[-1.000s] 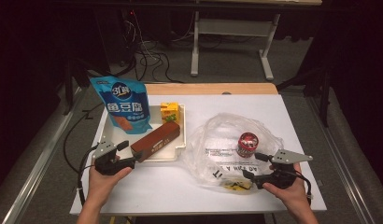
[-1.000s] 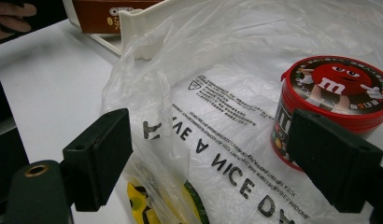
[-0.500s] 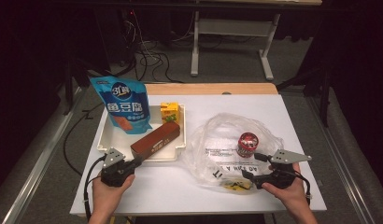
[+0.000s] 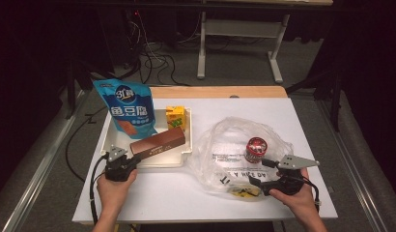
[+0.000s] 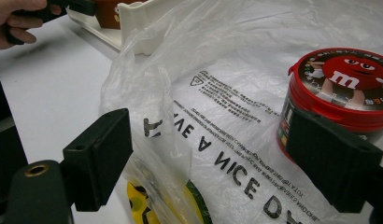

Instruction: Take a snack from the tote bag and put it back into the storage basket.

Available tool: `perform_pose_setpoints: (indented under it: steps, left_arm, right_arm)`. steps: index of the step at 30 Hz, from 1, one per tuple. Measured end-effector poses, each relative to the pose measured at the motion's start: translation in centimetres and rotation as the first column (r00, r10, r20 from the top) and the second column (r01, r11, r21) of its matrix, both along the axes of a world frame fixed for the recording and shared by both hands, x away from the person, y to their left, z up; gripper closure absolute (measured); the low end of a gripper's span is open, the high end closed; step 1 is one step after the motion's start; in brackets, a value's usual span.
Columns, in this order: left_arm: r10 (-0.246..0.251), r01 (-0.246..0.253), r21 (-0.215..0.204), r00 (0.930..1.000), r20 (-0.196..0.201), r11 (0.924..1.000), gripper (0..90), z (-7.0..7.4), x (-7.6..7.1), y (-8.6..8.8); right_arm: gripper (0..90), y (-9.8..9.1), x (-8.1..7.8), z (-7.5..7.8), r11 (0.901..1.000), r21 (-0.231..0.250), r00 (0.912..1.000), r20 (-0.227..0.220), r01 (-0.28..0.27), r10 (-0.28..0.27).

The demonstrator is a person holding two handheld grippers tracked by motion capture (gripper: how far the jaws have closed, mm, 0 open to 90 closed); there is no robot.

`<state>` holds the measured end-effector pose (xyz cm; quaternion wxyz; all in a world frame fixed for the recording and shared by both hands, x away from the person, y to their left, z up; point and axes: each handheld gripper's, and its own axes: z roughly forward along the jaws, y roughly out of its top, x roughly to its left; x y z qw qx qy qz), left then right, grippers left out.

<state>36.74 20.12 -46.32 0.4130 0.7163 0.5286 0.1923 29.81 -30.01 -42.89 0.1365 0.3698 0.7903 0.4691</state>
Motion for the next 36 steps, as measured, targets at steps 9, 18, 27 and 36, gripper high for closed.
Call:
perform_pose_setpoints:
  steps: [9,18,27,36]
  left_arm:
    - [0.067,-0.067,-0.017,0.9976,-0.018,0.9976,90.0,-0.4,2.0,-0.2]
    - [0.234,-0.233,-0.02,0.9685,0.085,0.9722,89.5,1.4,1.5,0.7]
    - [0.29,-0.294,0.076,0.955,0.064,0.9528,90.0,0.7,3.7,0.5]
    - [0.25,-0.252,0.028,0.9662,0.062,0.9673,90.0,0.6,3.9,0.5]
  right_arm:
    - [15.1,0.1,0.1,-0.1,1.0,-0.002,1.0,-0.002,-0.003,0.003]
    - [15.1,-0.3,0.1,-0.1,0.9999,0.006,0.9999,-0.001,0.011,-0.011]
    - [15.1,-0.3,-0.1,0.0,0.9997,0.011,0.9998,-0.002,0.022,-0.022]
    - [15.1,-0.5,0.1,-0.2,0.998,0.0,0.998,0.0,0.062,-0.062]
